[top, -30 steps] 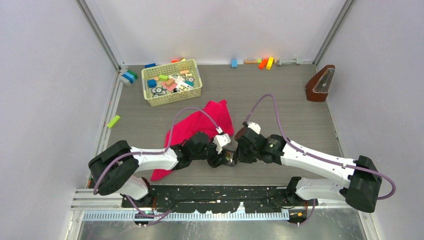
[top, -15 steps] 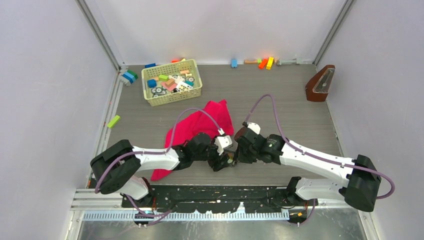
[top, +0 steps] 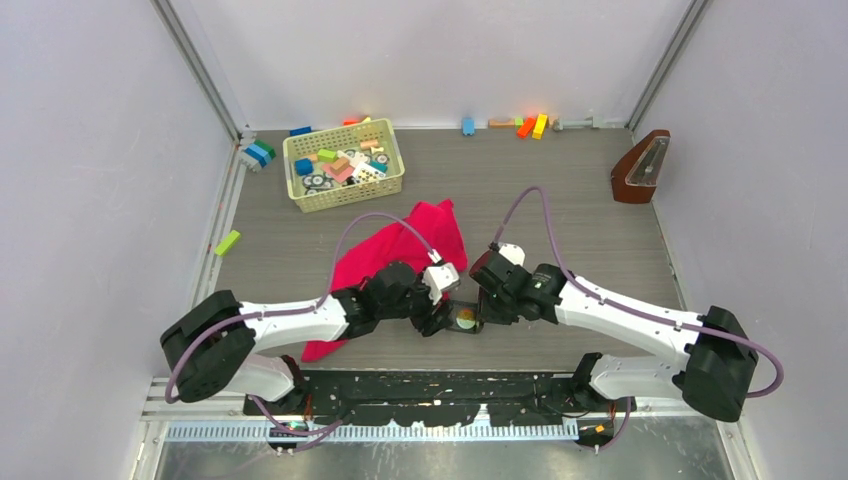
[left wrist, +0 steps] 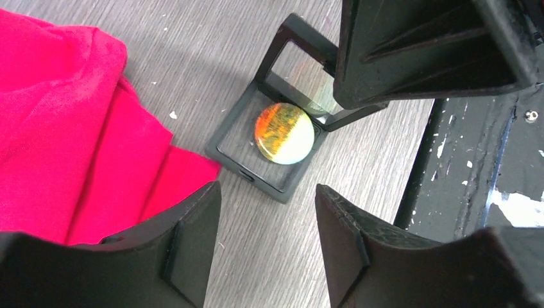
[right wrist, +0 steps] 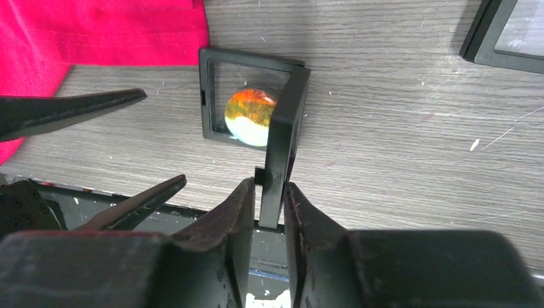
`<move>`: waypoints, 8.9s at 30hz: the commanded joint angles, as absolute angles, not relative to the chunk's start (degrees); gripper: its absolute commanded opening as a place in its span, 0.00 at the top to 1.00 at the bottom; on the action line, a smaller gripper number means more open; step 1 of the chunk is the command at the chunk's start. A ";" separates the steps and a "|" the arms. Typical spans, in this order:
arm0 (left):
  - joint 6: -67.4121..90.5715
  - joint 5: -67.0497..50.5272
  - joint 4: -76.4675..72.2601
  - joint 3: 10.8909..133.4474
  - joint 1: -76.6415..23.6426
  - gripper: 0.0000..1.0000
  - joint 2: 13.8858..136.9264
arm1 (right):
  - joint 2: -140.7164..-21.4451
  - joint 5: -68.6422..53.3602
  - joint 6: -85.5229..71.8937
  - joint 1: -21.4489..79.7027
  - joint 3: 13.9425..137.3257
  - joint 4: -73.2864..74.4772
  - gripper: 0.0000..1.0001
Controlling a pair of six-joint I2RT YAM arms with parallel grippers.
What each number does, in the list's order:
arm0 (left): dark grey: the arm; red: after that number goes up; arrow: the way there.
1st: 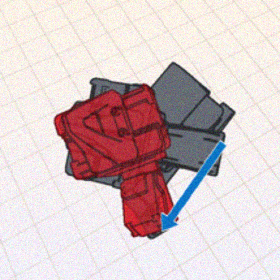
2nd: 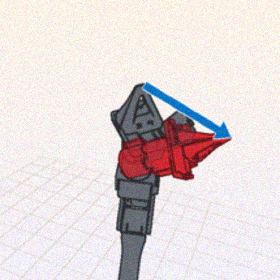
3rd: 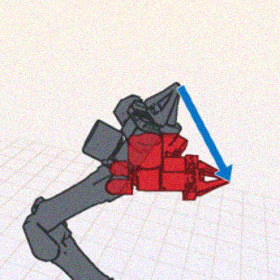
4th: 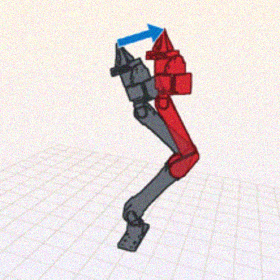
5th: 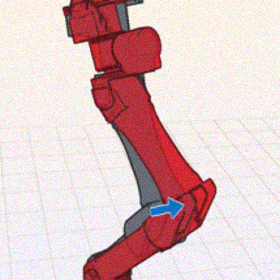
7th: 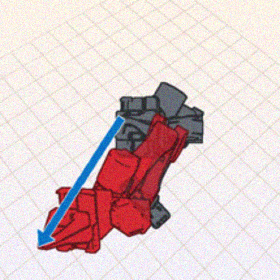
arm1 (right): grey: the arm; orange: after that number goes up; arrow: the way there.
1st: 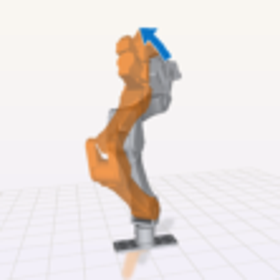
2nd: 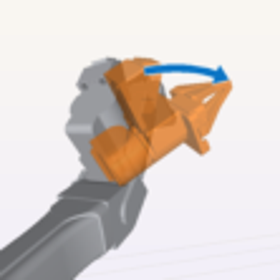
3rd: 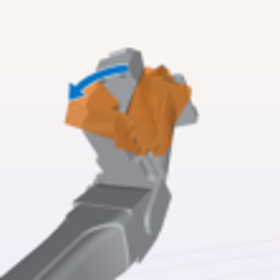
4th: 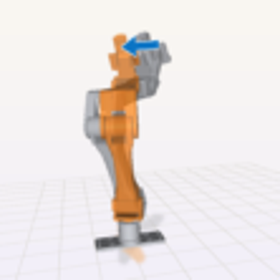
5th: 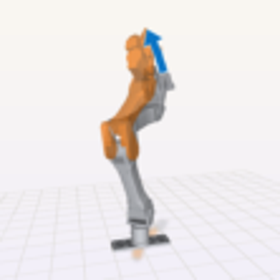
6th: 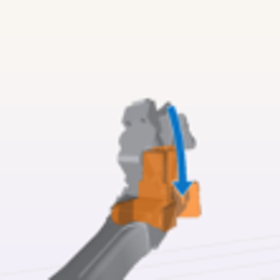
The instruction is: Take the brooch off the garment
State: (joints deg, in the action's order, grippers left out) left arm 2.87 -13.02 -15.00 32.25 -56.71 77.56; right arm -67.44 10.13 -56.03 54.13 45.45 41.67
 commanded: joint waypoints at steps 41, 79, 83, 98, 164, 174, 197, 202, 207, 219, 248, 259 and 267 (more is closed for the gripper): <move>6.77 -19.35 3.67 48.73 -52.45 1.00 95.66 | -68.33 8.69 -53.79 51.86 45.52 36.05 0.84; 13.06 -15.96 -8.44 34.85 -43.18 0.98 74.65 | -71.72 3.65 -52.74 53.94 43.48 27.32 0.67; 14.97 -10.94 -9.89 31.40 -40.87 0.94 68.89 | -76.40 4.47 -54.40 57.65 46.24 25.22 0.68; 19.68 3.26 -3.81 30.47 -35.50 0.94 67.20 | -90.54 12.42 -55.80 60.41 52.99 25.67 0.75; 30.15 -1.62 0.31 28.23 -15.59 0.40 70.57 | -76.77 7.05 -42.73 40.02 51.91 17.19 1.00; 27.78 -0.58 -1.07 28.01 -15.56 1.00 66.15 | -62.73 17.34 -43.61 35.18 51.13 32.35 1.00; 16.24 9.81 45.60 87.39 -10.17 1.00 64.98 | -67.71 4.86 -37.26 24.43 99.24 52.84 1.00; 13.54 12.22 51.73 95.23 -9.77 1.00 63.61 | -62.92 4.05 -37.55 24.43 102.06 53.76 0.99; 13.57 11.86 54.96 97.08 -9.77 1.00 60.91 | -58.49 0.99 -39.30 24.43 99.32 53.88 0.99; 12.93 8.27 53.83 95.12 -9.76 1.00 65.95 | -59.77 3.42 -37.18 24.43 96.38 52.78 1.00; 22.10 -6.07 47.06 59.20 -6.26 1.00 60.11 | -42.75 -9.08 -59.60 53.34 32.89 31.46 0.98; 24.61 -1.30 48.01 54.65 -6.28 0.97 59.92 | -55.33 23.38 -48.27 62.50 49.51 45.16 0.40; 27.84 -2.40 49.57 51.11 -6.25 0.97 57.39 | -72.41 16.88 -40.21 47.12 59.37 32.61 0.39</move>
State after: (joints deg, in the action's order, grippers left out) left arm 25.15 -1.52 49.93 53.32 -6.57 60.10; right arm -64.66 17.96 -45.34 52.69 56.88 40.03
